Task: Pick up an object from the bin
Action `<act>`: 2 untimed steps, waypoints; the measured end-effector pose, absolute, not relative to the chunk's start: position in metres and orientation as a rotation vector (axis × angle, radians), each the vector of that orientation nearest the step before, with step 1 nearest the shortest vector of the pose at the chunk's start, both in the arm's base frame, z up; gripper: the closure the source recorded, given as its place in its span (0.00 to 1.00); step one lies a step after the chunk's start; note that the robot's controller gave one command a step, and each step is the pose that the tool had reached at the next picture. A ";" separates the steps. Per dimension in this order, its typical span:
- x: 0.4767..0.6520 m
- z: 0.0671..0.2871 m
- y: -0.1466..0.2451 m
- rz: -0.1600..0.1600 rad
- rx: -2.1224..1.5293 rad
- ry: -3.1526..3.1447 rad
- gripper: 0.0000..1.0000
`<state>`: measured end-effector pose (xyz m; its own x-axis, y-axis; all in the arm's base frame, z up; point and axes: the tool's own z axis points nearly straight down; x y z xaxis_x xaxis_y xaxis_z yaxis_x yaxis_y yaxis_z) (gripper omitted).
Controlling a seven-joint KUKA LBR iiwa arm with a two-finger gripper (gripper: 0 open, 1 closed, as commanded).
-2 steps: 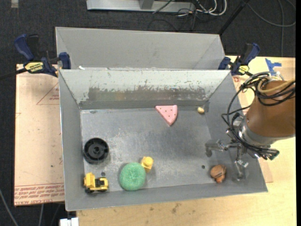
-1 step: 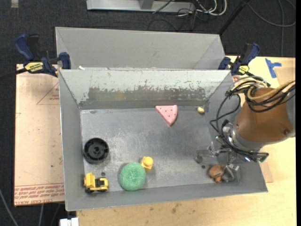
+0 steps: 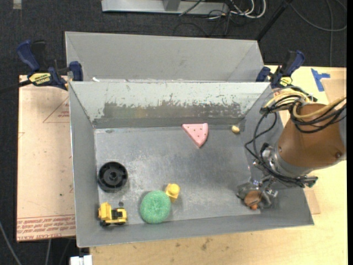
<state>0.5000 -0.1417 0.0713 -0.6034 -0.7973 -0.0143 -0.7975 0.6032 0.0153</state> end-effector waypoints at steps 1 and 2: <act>0.500 0.071 -0.142 0.031 -1.397 2.807 1.00; 0.499 0.074 -0.142 0.030 -1.400 2.806 1.00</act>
Offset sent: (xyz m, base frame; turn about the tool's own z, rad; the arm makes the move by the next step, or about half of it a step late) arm -0.0001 0.0000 0.0545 -0.0001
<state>0.4994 -0.1415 0.0735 -0.6015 -0.7988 -0.0133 -0.7989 0.6013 0.0146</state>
